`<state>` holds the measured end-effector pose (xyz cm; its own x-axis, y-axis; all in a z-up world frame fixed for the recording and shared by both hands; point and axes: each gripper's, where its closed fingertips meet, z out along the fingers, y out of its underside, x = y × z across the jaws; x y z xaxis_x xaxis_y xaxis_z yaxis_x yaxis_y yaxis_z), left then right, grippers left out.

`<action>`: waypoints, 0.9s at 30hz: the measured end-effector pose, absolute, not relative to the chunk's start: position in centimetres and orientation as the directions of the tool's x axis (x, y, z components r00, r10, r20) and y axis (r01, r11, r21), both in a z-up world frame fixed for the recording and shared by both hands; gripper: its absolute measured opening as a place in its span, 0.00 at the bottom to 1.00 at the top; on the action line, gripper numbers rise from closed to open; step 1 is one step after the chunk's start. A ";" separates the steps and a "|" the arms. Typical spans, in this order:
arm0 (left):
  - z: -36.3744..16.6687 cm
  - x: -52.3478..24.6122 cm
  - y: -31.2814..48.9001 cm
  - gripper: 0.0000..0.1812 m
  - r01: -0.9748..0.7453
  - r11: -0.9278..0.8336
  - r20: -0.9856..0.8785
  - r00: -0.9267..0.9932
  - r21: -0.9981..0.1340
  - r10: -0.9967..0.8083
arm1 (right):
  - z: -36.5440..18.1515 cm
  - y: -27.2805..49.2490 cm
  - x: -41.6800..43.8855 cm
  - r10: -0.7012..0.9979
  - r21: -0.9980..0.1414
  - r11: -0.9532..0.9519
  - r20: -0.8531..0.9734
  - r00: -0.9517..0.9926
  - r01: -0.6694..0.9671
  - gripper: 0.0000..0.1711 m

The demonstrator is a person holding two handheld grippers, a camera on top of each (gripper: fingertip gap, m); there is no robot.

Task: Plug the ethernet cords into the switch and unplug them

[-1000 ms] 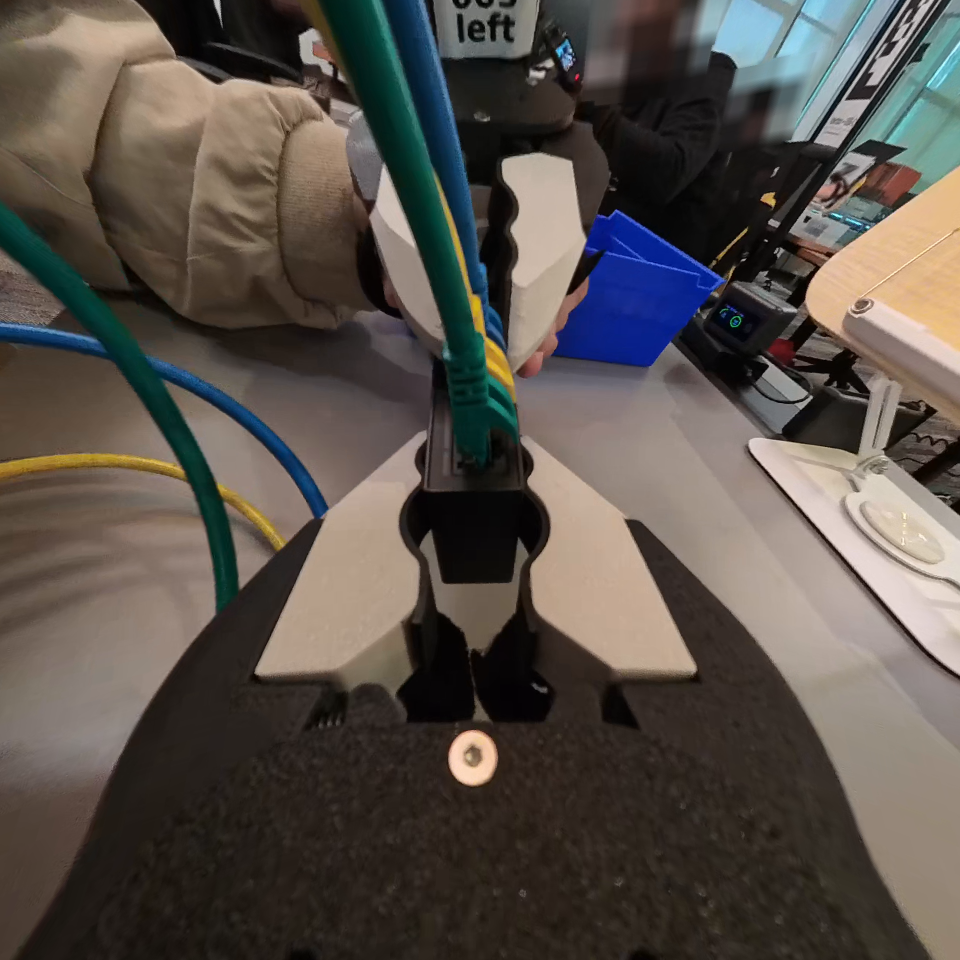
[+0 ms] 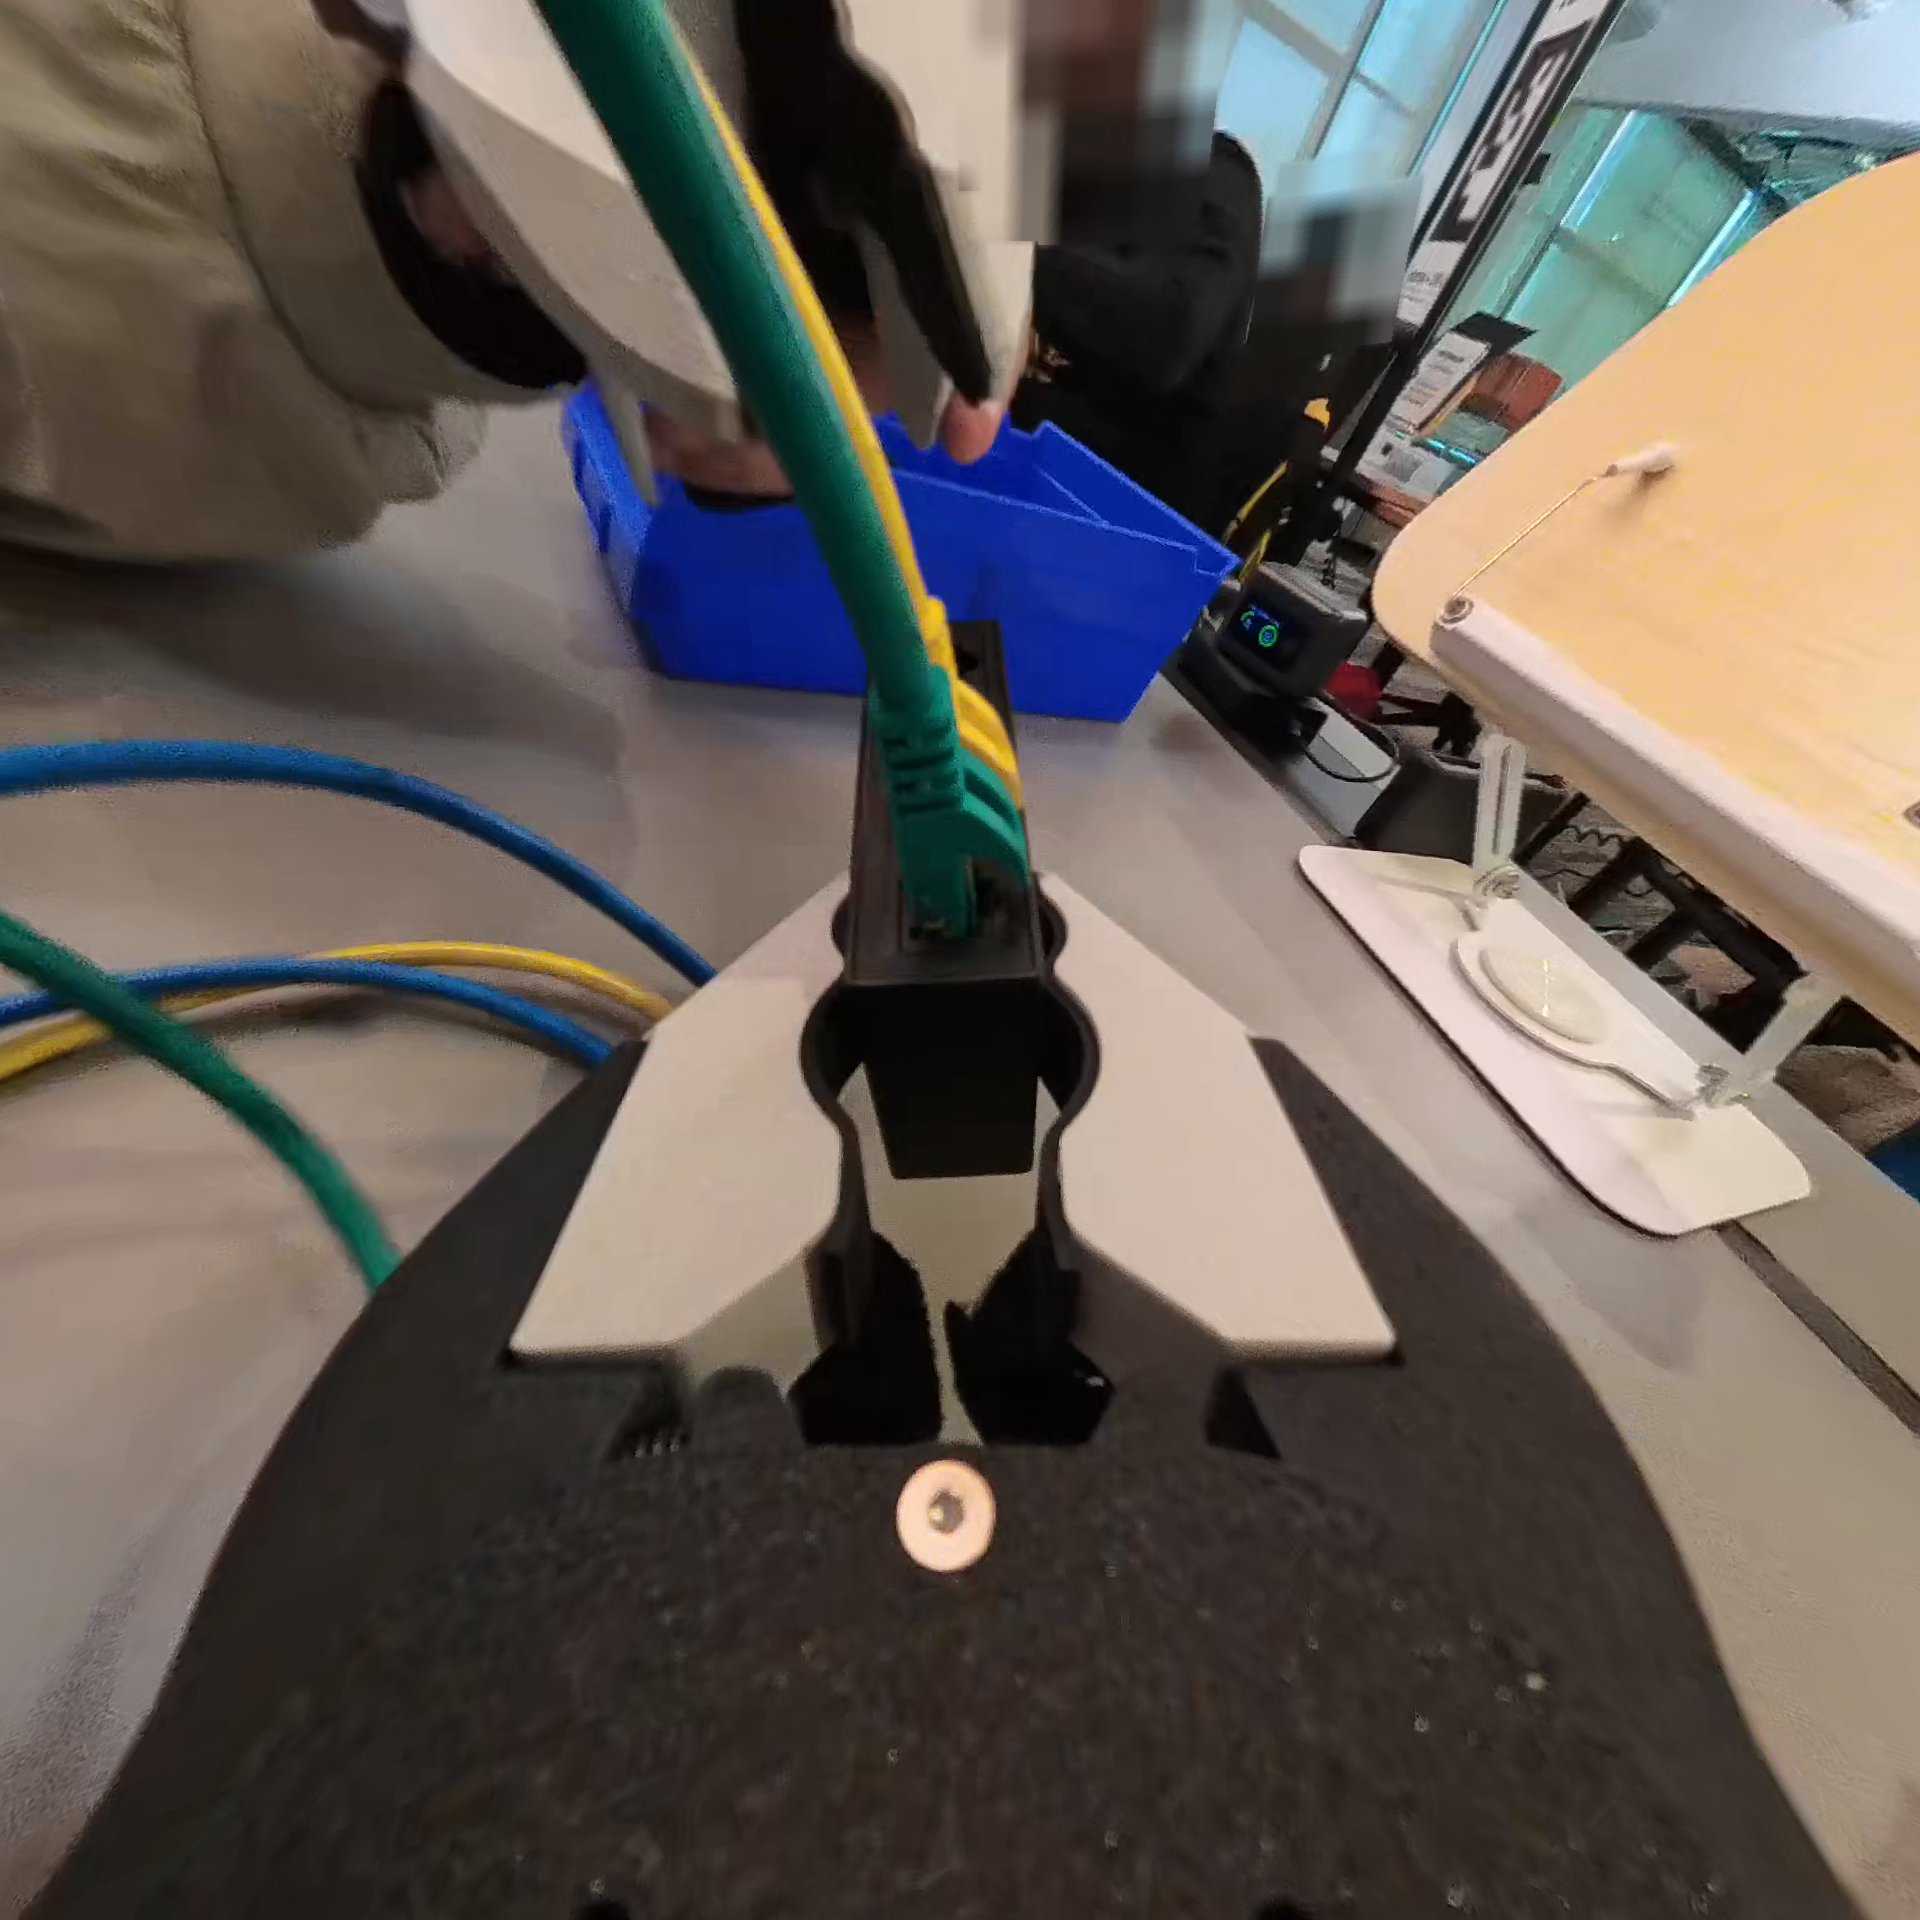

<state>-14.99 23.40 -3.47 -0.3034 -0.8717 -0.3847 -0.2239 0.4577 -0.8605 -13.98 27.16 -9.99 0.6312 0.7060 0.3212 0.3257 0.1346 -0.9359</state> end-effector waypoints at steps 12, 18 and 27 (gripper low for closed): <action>-5.8 -12.1 23.0 0.13 -0.280 0.428 -0.279 -0.444 -0.860 -0.852 | -9.0 26.5 -13.9 0.723 -0.948 0.152 0.299 0.623 0.278 0.16; -6.0 -11.7 22.6 0.08 -0.214 0.453 -0.314 -0.472 -0.866 -0.824 | -9.6 26.4 -14.1 0.728 -0.937 0.151 0.321 0.606 0.315 0.16; -6.6 -11.1 22.6 0.08 -0.183 0.463 -0.346 -0.447 -0.867 -0.825 | -10.2 26.7 -13.4 0.702 -0.906 0.145 0.377 0.604 0.398 0.15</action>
